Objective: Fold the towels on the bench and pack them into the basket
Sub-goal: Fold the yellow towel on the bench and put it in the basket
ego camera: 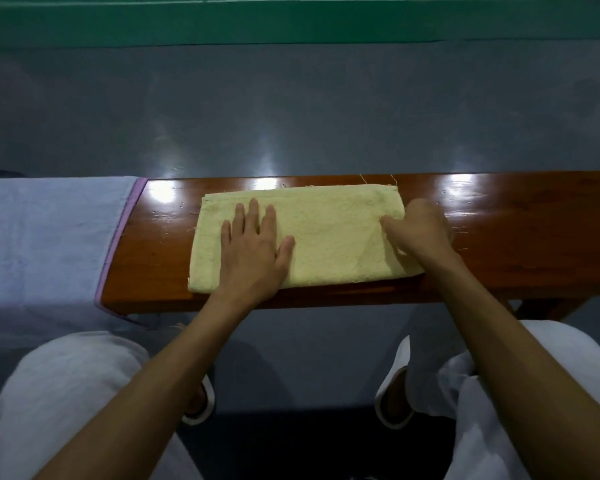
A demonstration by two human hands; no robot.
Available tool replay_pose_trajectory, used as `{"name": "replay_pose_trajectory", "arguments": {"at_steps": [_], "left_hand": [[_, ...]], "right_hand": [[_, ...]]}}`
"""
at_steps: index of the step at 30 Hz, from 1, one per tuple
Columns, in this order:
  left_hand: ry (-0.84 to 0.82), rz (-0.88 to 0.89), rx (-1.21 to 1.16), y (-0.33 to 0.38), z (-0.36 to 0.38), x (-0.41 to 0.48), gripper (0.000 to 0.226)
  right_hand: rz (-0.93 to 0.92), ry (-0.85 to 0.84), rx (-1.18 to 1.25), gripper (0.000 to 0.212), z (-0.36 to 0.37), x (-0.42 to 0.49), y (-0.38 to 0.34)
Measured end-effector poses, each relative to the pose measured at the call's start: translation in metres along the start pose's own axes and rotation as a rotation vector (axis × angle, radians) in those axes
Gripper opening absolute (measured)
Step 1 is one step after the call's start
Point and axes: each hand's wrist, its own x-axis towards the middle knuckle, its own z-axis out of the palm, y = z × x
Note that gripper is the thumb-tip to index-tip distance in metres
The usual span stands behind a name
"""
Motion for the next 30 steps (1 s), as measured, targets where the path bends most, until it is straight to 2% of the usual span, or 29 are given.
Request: {"name": "replay_pose_trajectory", "arguments": {"at_steps": [3, 5, 7, 9, 13, 18, 21, 24, 27, 30], "left_hand": [[-0.01, 0.014, -0.099, 0.003, -0.003, -0.001, 0.075], [0.006, -0.005, -0.273, 0.007, -0.008, -0.003, 0.072], [0.074, -0.047, -0.465, 0.01, -0.015, -0.004, 0.058], [0.148, -0.082, -0.553, 0.006, -0.021, -0.003, 0.037], [0.146, -0.227, -0.707, -0.013, -0.036, 0.004, 0.01], [0.039, -0.456, -0.904, -0.028, -0.048, 0.006, 0.014], [-0.054, -0.495, -1.07, -0.03, -0.055, 0.004, 0.016], [-0.127, -0.488, -1.15, -0.028, -0.058, 0.002, 0.022], [-0.155, -0.47, -1.153, -0.025, -0.057, 0.004, 0.031], [-0.193, -0.486, -1.156, -0.025, -0.055, 0.008, 0.043]], "right_hand": [[-0.017, -0.053, 0.026, 0.02, -0.004, 0.002, 0.001], [-0.001, -0.081, 0.106, 0.033, -0.012, 0.004, 0.004], [0.005, -0.074, 0.139, 0.041, -0.024, 0.007, 0.008], [-0.004, -0.093, 0.129, 0.041, -0.035, 0.013, 0.017], [0.035, -0.132, 0.188, 0.037, -0.046, 0.018, 0.031], [0.125, -0.067, 0.591, 0.048, -0.051, 0.012, 0.014], [0.025, -0.038, 0.765, 0.055, -0.046, 0.003, -0.01], [-0.122, -0.064, 0.859, 0.051, -0.031, -0.011, -0.046], [-0.285, -0.17, 0.851, 0.048, -0.013, -0.038, -0.089], [-0.399, -0.418, 0.819, 0.057, 0.008, -0.063, -0.114]]}}
